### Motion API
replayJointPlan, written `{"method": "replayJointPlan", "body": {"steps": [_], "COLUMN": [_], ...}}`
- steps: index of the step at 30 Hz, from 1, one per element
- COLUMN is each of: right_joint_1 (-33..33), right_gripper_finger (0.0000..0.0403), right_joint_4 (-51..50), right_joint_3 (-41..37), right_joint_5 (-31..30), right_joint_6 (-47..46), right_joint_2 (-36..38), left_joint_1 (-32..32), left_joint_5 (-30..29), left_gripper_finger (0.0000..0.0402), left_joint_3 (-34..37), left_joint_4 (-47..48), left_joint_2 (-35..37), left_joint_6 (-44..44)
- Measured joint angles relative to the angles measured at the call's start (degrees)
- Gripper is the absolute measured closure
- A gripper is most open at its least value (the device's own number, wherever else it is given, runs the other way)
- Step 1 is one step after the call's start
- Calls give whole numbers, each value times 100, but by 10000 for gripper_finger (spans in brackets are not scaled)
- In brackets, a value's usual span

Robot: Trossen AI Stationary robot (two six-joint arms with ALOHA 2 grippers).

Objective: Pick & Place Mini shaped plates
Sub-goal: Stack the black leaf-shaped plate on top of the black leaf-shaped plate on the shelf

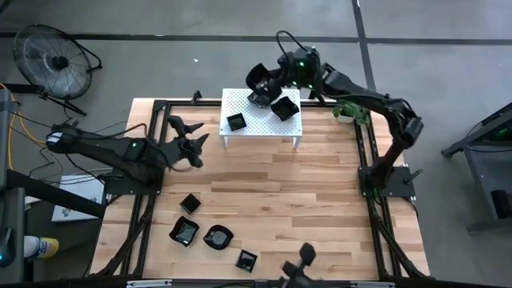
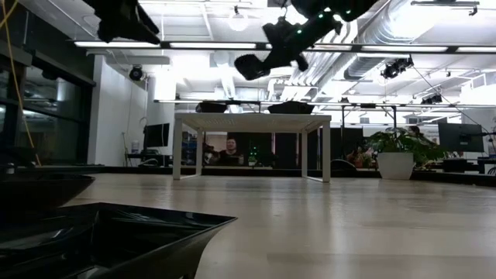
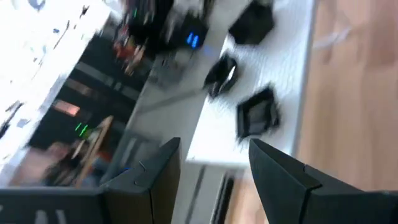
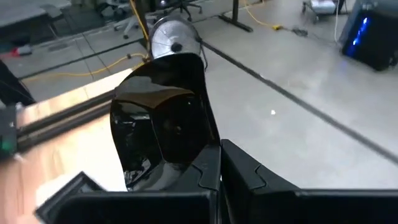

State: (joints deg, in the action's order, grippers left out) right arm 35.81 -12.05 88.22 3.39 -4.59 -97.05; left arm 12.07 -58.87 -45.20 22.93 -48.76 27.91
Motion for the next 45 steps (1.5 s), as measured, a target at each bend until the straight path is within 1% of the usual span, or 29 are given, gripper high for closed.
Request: {"method": "replayJointPlan", "body": {"steps": [2, 4, 6, 10, 12, 15, 18, 20, 22, 24, 26, 30, 32, 35, 38, 42, 44, 45], "right_joint_1": [62, 100, 167, 320, 445, 625, 710, 694, 641, 580, 453, 132, 2, -212, -417, -595, -662, -685], "right_gripper_finger": [403, 403, 403, 403, 403, 403, 403, 403, 403, 403, 403, 403, 403, 403, 403, 403, 403, 403], "right_joint_4": [-324, -769, -1348, -2467, -2885, -3311, -3417, -3417, -3404, -3460, -3425, -3198, -3165, -3184, -3309, -3668, -3751, -3795], "right_joint_3": [405, 834, 1290, 2314, 2855, 3484, 3758, 3743, 3581, 3423, 3210, 2794, 2696, 2704, 2724, 2705, 2706, 2709], "right_joint_5": [27, 105, 414, 614, 665, 659, 626, 571, 550, 401, 125, -367, -665, -1281, -1677, -1806, -1789, -1812], "right_joint_6": [-179, -220, 210, 1064, 1282, 1135, 506, 39, -449, -967, -1388, -1937, -2191, -2734, -3277, -3906, -4193, -4325], "right_joint_2": [-258, -518, -773, -1174, -1374, -1659, -1808, -1814, -1812, -1829, -1832, -1814, -1792, -1650, -1541, -1525, -1525, -1524], "left_joint_1": [-301, -578, -860, -1369, -1612, -1941, -2195, -2322, -2414, -2475, -2517, -2524, -2522, -2522, -2520, -2522, -2520, -2521], "left_joint_5": [666, 1285, 1831, 2614, 3060, 3638, 3898, 3928, 3928, 3928, 3927, 3856, 3711, 3573, 3556, 3455, 3256, 3249], "left_gripper_finger": [218, 218, 218, 218, 218, 218, 218, 218, 218, 218, 218, 218, 218, 218, 218, 218, 218, 218], "left_joint_3": [397, 761, 1016, 1330, 1453, 1594, 1700, 1739, 1768, 1769, 1769, 1769, 1769, 1851, 2209, 3045, 3500, 3707], "left_joint_4": [-1059, -1905, -2550, -3110, -3322, -3428, -3720, -3845, -3987, -4081, -4234, -4528, -4552, -4699, -5301, -6453, -7279, -7774], "left_joint_2": [219, 368, 448, 471, 473, 471, 473, 473, 473, 473, 471, 473, 471, 472, 471, 468, 465, 468], "left_joint_6": [610, 1004, 1249, 1322, 1323, 1192, 931, 816, 784, 781, 781, 814, 932, 1119, 1303, 1535, 1643, 1693]}}
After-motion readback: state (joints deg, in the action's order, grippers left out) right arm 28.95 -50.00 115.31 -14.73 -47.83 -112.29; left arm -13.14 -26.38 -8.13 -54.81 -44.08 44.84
